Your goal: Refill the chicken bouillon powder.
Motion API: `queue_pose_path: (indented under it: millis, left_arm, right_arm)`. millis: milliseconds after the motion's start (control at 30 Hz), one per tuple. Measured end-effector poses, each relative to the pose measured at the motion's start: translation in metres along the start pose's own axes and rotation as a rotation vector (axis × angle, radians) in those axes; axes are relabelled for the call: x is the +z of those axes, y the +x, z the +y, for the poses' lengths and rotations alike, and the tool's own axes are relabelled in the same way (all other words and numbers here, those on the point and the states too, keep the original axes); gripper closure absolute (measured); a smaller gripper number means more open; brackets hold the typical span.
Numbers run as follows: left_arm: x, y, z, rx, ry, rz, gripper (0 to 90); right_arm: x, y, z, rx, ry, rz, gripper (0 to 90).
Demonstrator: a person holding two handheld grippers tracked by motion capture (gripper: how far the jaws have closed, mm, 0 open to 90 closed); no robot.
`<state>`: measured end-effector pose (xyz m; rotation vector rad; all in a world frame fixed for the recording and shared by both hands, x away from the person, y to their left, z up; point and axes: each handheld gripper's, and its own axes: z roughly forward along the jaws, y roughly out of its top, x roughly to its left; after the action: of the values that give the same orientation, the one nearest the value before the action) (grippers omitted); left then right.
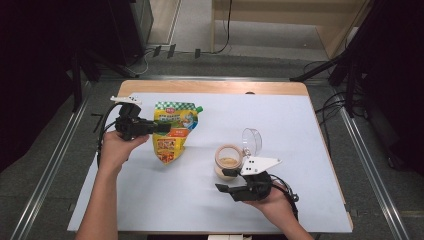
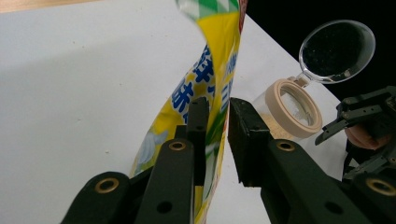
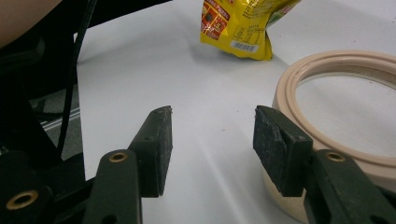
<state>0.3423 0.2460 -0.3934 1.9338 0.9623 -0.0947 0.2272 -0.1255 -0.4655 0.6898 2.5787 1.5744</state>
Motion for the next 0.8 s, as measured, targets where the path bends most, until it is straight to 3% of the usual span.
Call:
queue_pose_path:
  millis: [267, 400, 467, 800]
  left_arm:
    - [-0.008, -0.002, -0.001, 0.014, -0.004, -0.003, 72.0]
    - [-0.012, -0.003, -0.001, -0.006, 0.011, -0.034, 70.3]
    - [-0.014, -0.005, 0.0, 0.008, 0.008, -0.036, 69.8]
    - [-0.029, -0.016, 0.005, 0.019, 0.001, -0.006, 60.6]
  right_arm:
    - [-0.002, -0.001, 0.001, 0.008, -0.007, 0.003, 49.0]
    - [-0.005, -0.003, 0.001, 0.018, -0.013, -0.001, 49.0]
    - [-0.006, -0.004, 0.001, 0.017, -0.015, -0.006, 48.9]
    - [-0.016, -0.006, 0.001, 0.018, -0.023, -0.024, 49.1]
